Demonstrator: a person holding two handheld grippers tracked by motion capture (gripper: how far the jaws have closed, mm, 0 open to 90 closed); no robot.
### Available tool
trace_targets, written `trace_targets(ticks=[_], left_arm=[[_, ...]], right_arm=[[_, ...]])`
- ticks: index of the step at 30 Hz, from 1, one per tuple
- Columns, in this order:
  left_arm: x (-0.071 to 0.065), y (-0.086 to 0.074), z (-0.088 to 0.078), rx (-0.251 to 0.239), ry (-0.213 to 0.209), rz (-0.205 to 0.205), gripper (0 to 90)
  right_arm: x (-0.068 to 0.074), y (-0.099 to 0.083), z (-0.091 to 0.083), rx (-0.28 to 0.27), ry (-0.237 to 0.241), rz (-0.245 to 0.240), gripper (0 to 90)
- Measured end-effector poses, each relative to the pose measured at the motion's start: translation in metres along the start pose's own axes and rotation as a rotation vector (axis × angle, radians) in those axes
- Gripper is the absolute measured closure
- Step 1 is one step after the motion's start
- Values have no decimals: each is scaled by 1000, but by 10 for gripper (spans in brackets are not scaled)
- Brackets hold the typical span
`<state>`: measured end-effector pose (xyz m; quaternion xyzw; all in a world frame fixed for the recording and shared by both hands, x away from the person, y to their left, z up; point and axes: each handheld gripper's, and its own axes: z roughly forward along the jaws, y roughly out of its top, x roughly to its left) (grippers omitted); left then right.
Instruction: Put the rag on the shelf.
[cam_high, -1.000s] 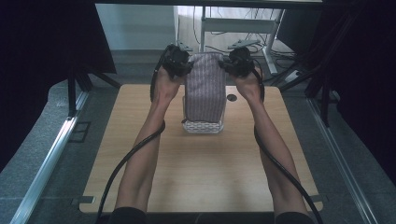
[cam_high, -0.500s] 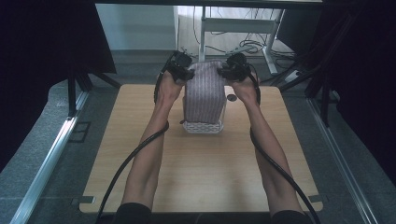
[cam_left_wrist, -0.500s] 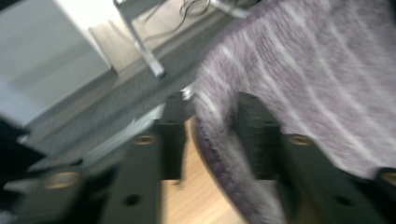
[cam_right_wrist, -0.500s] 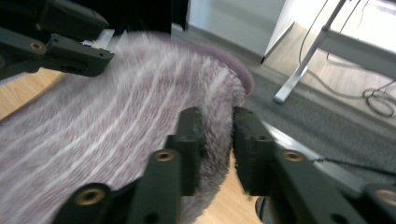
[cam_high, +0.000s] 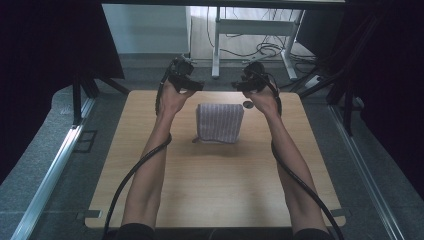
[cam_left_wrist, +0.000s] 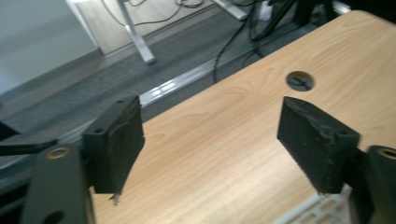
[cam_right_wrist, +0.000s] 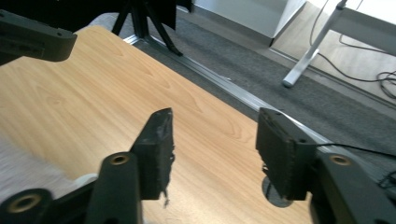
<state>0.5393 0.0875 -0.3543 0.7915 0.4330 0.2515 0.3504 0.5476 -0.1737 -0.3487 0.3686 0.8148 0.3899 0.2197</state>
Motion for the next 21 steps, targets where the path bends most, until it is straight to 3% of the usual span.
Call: trace_targets(ticks=[6, 21], left_arm=[[4, -4, -8, -20, -60, -49, 171], [-6, -14, -24, -24, -203, -35, 128]], right_arm=[[2, -3, -1, -14, 31, 29, 369], [11, -17, -17, -38, 125, 67, 235]])
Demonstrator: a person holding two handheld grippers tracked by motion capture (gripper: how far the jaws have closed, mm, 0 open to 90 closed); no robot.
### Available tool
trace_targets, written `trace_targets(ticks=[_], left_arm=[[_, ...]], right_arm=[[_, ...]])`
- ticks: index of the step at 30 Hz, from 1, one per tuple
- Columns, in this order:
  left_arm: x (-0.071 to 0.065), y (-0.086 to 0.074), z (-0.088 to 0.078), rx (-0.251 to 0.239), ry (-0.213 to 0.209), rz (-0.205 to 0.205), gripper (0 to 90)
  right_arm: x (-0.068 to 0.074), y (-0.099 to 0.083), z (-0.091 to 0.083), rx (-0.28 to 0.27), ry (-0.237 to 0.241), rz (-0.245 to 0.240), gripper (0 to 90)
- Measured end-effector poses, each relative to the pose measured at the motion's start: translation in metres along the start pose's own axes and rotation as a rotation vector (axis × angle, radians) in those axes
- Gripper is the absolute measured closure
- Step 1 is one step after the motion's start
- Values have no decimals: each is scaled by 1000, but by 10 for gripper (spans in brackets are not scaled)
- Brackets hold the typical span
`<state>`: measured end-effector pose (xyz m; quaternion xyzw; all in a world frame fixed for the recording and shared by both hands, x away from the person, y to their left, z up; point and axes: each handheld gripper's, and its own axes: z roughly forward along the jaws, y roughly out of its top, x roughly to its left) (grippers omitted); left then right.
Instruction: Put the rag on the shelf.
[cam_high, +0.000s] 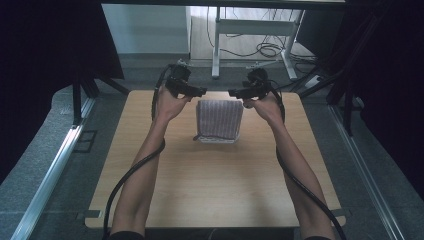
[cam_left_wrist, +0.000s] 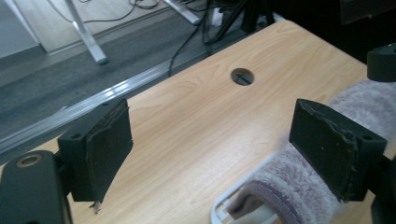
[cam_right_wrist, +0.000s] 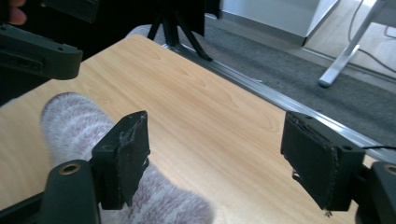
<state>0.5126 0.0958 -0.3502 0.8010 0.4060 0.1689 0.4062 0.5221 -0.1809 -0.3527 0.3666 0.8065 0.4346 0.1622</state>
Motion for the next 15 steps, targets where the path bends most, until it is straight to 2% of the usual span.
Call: trace_targets(ticks=[9, 15], left_arm=[[-10, -10, -8, -3, -46, 46, 118], [-18, -17, -15, -14, -69, 69, 115]], right_arm=[[6, -13, -13, 0, 50, 6, 152], [13, -23, -19, 15, 65, -10, 134]])
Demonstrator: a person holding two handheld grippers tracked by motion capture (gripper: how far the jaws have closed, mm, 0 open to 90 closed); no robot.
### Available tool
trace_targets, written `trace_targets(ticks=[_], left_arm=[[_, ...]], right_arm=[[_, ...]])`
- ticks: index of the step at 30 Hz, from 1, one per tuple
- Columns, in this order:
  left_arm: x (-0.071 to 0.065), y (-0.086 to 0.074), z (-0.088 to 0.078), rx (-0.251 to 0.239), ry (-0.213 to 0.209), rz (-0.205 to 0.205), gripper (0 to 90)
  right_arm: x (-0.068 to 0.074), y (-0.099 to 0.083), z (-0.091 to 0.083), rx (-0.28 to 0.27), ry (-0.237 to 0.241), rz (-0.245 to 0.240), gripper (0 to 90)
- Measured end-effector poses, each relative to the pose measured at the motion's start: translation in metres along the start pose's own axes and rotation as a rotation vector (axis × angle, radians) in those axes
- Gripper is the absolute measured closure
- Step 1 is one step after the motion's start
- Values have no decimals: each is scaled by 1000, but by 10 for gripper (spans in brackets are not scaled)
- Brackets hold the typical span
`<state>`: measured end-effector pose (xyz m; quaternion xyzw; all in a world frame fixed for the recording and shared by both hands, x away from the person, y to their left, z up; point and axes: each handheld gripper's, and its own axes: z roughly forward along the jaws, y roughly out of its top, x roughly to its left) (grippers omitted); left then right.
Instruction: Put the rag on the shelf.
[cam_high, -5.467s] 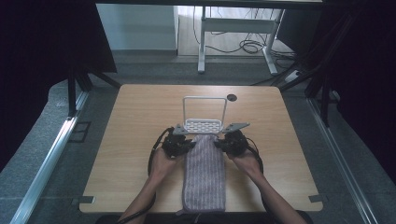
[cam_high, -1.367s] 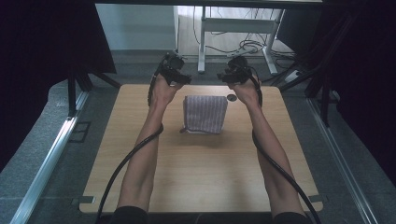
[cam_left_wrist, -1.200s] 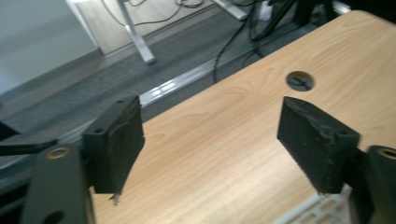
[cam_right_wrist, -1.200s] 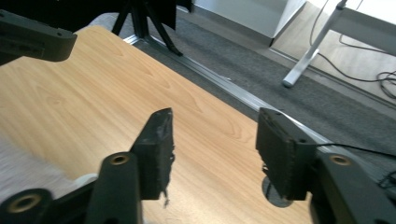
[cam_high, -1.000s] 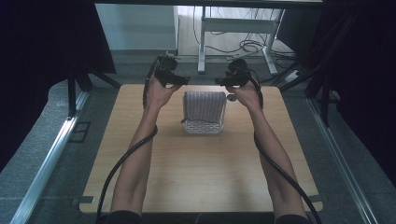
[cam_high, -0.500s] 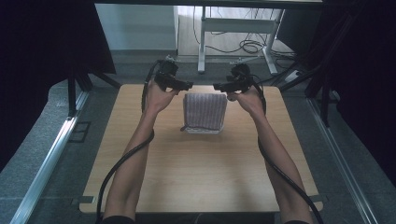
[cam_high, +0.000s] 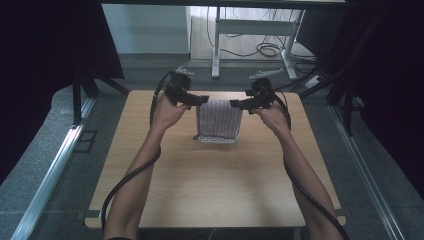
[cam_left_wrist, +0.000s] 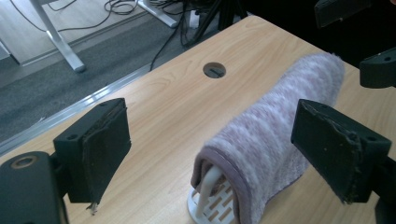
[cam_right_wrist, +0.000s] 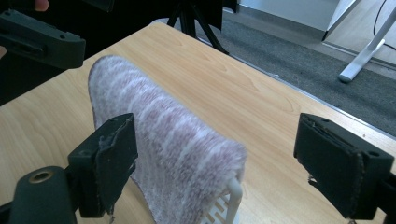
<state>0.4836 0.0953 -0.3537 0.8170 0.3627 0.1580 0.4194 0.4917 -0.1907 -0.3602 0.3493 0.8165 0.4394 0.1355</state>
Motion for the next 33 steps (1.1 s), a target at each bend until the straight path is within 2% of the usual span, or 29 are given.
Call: trace_targets(ticks=[2, 5, 10, 19, 25, 27, 33], left_arm=[[-3, -4, 0, 7, -7, 11, 114], [-7, -11, -2, 16, 7, 36, 114], [-11, -25, -8, -8, -7, 47, 114], [-20, -49, -21, -18, -7, 79, 114], [-25, -64, -32, -40, -15, 74, 115], [-28, -70, -33, -49, -37, 65, 115], [-40, -91, -33, -46, -27, 82, 116]], right_arm=[[3, -4, -1, 0, 5, -7, 132], [7, -10, -2, 6, 6, -21, 118], [13, -21, -4, 16, 9, -34, 105], [24, -40, -11, 15, 27, -50, 104], [31, -54, -17, 24, 37, -58, 100], [33, -58, -19, 23, 39, -59, 98], [39, -72, -24, 8, 56, -54, 99]])
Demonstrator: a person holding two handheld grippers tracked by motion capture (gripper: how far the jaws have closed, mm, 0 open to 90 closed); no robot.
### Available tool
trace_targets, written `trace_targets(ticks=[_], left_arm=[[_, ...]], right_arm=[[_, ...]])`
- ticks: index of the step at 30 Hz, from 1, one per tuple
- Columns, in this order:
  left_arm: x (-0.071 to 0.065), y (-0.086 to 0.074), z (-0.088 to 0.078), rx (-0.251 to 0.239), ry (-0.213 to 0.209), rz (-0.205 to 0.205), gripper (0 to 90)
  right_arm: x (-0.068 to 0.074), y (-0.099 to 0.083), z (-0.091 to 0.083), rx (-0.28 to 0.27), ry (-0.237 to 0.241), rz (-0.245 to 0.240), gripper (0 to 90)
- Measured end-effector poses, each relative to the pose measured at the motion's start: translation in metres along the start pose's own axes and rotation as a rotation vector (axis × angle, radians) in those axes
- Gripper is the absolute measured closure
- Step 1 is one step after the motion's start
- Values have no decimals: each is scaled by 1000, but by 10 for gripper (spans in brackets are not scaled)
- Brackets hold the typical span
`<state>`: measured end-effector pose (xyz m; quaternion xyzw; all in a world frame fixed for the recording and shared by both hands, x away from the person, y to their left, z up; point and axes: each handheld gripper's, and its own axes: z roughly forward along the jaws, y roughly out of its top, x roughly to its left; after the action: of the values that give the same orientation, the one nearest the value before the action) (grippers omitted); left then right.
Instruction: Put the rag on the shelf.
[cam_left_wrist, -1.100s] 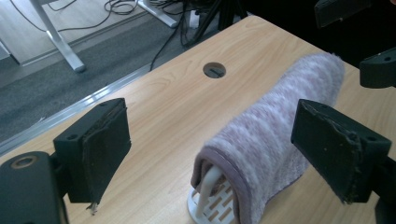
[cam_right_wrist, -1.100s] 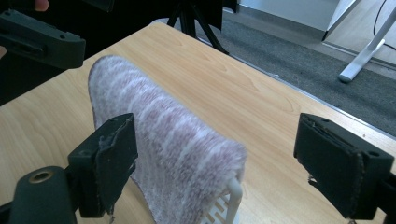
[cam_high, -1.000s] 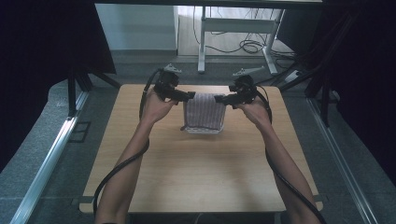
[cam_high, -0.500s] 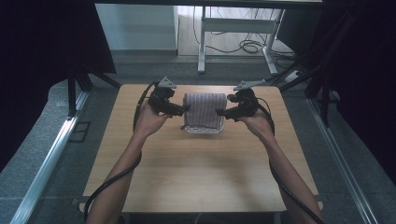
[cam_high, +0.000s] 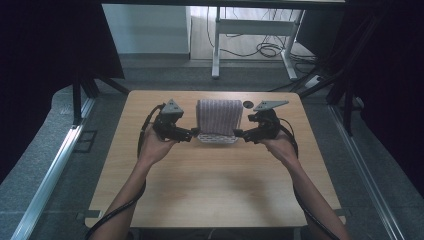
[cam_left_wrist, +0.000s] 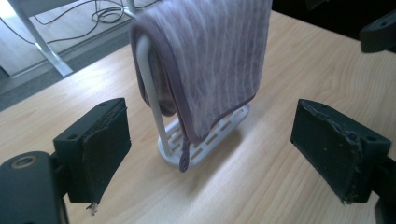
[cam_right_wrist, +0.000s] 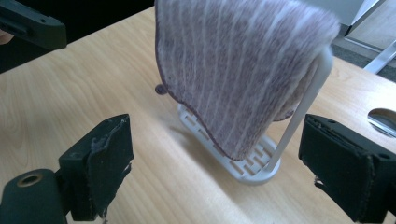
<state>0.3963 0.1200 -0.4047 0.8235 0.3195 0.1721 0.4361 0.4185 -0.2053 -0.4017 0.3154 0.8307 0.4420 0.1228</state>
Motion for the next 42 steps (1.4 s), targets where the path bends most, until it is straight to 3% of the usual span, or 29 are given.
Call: trace_targets(ticks=[16, 26, 31, 42], left_arm=[[-37, -52, 8, 22, -12, 23, 116], [-52, -77, 8, 27, -8, 26, 117], [-57, -91, 9, 21, -20, 7, 117], [-64, -118, 14, 58, -22, -14, 116]], right_arm=[[20, -54, 3, 37, -6, -7, 98], [29, -82, 13, 84, -1, -11, 76], [33, -94, 18, 110, 7, -7, 58], [42, -120, 29, 180, 27, -11, 7]])
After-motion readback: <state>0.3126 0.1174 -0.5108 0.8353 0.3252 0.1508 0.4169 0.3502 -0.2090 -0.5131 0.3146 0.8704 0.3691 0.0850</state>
